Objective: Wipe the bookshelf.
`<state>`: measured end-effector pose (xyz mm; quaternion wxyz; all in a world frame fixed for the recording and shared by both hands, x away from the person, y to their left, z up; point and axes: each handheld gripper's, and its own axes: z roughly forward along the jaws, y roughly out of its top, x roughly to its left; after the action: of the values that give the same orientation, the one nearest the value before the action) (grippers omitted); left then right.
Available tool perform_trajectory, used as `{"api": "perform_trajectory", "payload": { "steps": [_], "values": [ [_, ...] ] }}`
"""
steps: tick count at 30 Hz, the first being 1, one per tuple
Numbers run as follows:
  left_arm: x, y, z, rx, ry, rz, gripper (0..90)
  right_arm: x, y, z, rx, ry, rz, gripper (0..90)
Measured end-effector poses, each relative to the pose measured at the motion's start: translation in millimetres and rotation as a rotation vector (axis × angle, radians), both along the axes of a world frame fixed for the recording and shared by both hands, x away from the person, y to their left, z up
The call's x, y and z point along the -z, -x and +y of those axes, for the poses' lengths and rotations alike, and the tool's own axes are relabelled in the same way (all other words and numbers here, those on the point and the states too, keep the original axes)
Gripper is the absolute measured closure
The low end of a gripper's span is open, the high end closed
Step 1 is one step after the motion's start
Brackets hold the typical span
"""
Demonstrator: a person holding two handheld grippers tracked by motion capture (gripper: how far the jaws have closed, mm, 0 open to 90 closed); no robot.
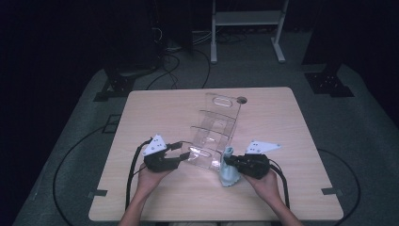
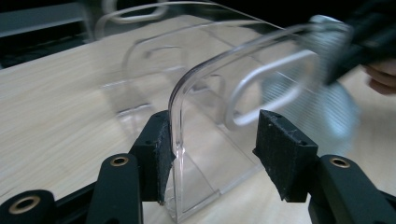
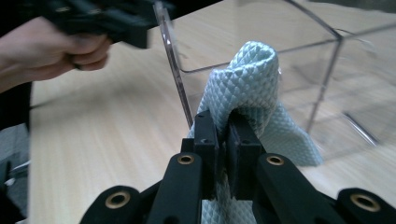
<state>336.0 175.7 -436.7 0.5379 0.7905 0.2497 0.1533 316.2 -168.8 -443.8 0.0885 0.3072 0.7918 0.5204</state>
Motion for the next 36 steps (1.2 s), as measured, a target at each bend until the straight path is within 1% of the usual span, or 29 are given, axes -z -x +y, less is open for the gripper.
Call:
{"api": "perform_trajectory", "payload": {
  "steps": [1, 2, 3, 5, 6, 7, 8, 9, 10, 12, 14, 15, 16, 17, 18, 19, 20, 22, 25, 26, 27, 28, 29, 30, 31, 33, 35, 36],
  "values": [
    [-0.1, 1.2, -0.9, 0.018, -0.002, 0.001, 46.6, 0.4, -2.1, -3.2, 0.012, -0.002, 0.0, 83.7],
    [-0.3, 2.2, -1.9, 0.035, 0.002, 0.005, 46.6, 0.4, -2.1, -3.2, 0.012, -0.002, 0.0, 83.7],
    [-0.3, 3.9, -3.6, 0.075, 0.003, 0.008, 49.1, 0.9, -6.3, -9.8, 0.039, -0.006, 0.006, 83.7],
    [-0.4, 5.5, -6.0, 0.101, 0.004, 0.011, 53.1, 1.2, -10.3, -16.2, 0.059, -0.014, 0.017, 83.7],
    [-0.7, 5.4, -7.1, 0.106, 0.004, 0.016, 54.5, 0.3, -10.7, -18.8, 0.069, -0.019, 0.017, 83.7],
    [-1.4, 5.0, -8.1, 0.103, 0.004, 0.022, 54.2, -1.5, -9.4, -20.5, 0.069, -0.031, 0.015, 83.7],
    [-1.4, 5.0, -8.1, 0.103, 0.004, 0.022, 53.1, -1.5, -9.4, -20.5, 0.069, -0.031, 0.015, 83.7],
    [-2.6, 3.4, -8.7, 0.084, 0.001, 0.006, 52.7, -8.3, -2.6, -20.3, 0.057, -0.02, -0.008, 83.7],
    [-2.6, 3.4, -8.7, 0.084, 0.001, 0.006, 53.5, -10.1, -0.2, -19.6, 0.051, -0.014, -0.016, 83.7],
    [-2.3, -0.9, -8.1, 0.078, 0.005, 0.014, 56.3, -12.8, 4.0, -17.5, 0.039, -0.013, -0.015, 83.7],
    [-1.7, -1.7, -8.6, 0.084, 0.005, 0.02, 60.2, -13.2, 5.0, -16.7, 0.033, -0.017, -0.016, 83.7],
    [-1.1, -1.1, -10.8, 0.098, -0.005, 0.021, 61.8, -14.1, 8.3, -14.0, 0.024, -0.025, -0.014, 83.7],
    [-1.1, -1.1, -10.8, 0.098, -0.005, 0.021, 62.2, -14.6, 9.6, -13.1, 0.019, -0.023, -0.017, 83.7],
    [-1.2, 0.0, -12.2, 0.096, -0.022, 0.005, 62.2, -14.6, 9.6, -13.1, 0.019, -0.023, -0.017, 83.7],
    [-1.4, 0.3, -12.4, 0.098, -0.026, 0.002, 64.9, -15.2, 11.3, -10.7, 0.016, -0.014, -0.018, 83.7],
    [-1.8, 0.1, -11.8, 0.11, -0.023, 0.013, 68.8, -14.4, 10.5, -9.3, 0.012, -0.008, -0.018, 83.8],
    [-1.8, 0.7, -12.0, 0.115, -0.022, 0.014, 70.2, -13.9, 9.6, -9.5, 0.012, -0.013, -0.009, 83.9],
    [-1.8, 3.3, -14.0, 0.126, -0.028, 0.008, 71.1, -13.4, 6.7, -10.7, 0.015, -0.014, -0.01, 83.9],
    [-1.7, 7.1, -18.7, 0.17, -0.024, 0.018, 74.5, -13.8, 1.5, -12.8, 0.038, -0.001, -0.016, 83.9],
    [-1.7, 7.1, -18.7, 0.17, -0.024, 0.018, 74.9, -13.6, -1.2, -14.2, 0.046, -0.001, -0.014, 83.9],
    [-1.9, 11.0, -24.1, 0.19, -0.028, 0.019, 74.9, -13.3, -4.1, -15.5, 0.053, 0.0, -0.014, 83.9],
    [-1.9, 11.0, -24.1, 0.19, -0.028, 0.019, 74.9, -13.3, -4.1, -15.5, 0.053, 0.0, -0.014, 83.9],
    [-2.7, 14.7, -30.0, 0.203, -0.036, 0.022, 74.9, -11.9, -10.1, -16.2, 0.065, 0.003, -0.009, 83.9],
    [-2.7, 14.7, -30.0, 0.203, -0.036, 0.022, 74.9, -11.9, -10.1, -16.2, 0.065, 0.003, -0.009, 83.9],
    [-2.8, 17.5, -35.2, 0.209, -0.04, 0.024, 74.9, -8.3, -16.5, -14.2, 0.071, 0.016, -0.001, 83.9],
    [-2.5, 20.2, -39.3, 0.215, -0.038, 0.034, 75.5, -7.3, -19.9, -12.3, 0.07, 0.024, 0.014, 83.8],
    [-2.3, 20.9, -41.1, 0.221, -0.036, 0.041, 76.2, -9.1, -20.9, -11.9, 0.066, 0.027, 0.01, 83.8],
    [-1.6, 23.2, -44.7, 0.23, -0.047, 0.048, 76.9, -18.4, -19.7, -12.2, 0.063, 0.009, -0.012, 83.8]
  ]
}}
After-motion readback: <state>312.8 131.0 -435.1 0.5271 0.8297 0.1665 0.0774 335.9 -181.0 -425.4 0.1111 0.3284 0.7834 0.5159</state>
